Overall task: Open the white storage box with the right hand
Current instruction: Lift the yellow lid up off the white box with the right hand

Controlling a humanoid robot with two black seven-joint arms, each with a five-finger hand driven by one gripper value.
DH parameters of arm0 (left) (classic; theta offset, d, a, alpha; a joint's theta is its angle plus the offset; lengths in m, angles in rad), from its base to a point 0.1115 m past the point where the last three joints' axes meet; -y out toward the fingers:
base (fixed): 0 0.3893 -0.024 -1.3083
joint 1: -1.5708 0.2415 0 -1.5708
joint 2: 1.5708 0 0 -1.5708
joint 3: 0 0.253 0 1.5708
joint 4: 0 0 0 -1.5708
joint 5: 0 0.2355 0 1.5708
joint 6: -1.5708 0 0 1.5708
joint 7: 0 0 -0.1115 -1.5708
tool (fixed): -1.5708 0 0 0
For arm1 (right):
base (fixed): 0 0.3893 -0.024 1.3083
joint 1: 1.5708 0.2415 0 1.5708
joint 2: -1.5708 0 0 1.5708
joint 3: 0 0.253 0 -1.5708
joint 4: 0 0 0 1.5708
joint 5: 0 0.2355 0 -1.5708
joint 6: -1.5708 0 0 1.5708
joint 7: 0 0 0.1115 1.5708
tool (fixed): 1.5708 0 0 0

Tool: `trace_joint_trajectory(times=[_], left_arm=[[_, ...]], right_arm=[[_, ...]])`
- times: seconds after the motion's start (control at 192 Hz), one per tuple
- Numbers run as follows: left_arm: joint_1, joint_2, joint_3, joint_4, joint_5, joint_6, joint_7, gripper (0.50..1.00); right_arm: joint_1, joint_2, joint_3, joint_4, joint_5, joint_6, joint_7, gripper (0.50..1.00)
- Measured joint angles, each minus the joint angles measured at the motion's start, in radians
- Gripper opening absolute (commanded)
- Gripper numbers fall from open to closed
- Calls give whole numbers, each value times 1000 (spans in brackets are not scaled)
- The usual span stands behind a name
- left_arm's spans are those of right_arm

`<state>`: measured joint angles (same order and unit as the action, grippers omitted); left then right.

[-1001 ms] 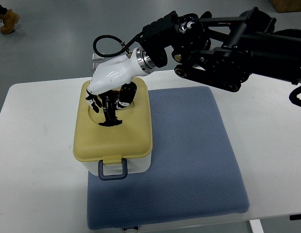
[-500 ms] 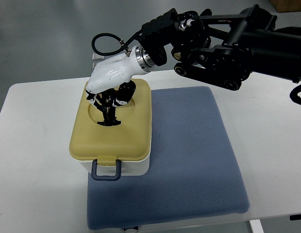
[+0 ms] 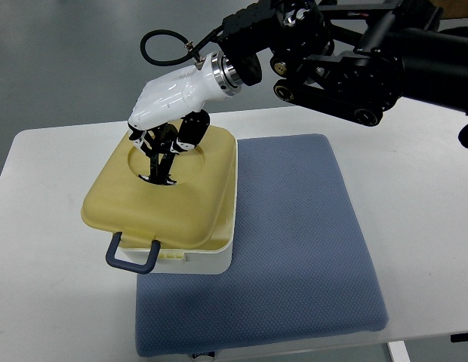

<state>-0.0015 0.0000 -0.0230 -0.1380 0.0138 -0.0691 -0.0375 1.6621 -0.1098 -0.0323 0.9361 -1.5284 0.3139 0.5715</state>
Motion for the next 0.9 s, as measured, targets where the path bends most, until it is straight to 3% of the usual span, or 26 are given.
trace_joint_trajectory(times=[0.203, 0.547, 0.902], left_arm=[[0, 0, 0, 0, 0, 0, 0, 1000], [0, 0, 0, 0, 0, 0, 0, 1000], [0, 0, 0, 0, 0, 0, 0, 1000]], right_arm=[[16, -81, 0, -17, 57, 0, 1, 500], [-6, -302, 2, -57, 181, -12, 2, 500], [-146, -452, 1, -67, 196, -40, 11, 500]])
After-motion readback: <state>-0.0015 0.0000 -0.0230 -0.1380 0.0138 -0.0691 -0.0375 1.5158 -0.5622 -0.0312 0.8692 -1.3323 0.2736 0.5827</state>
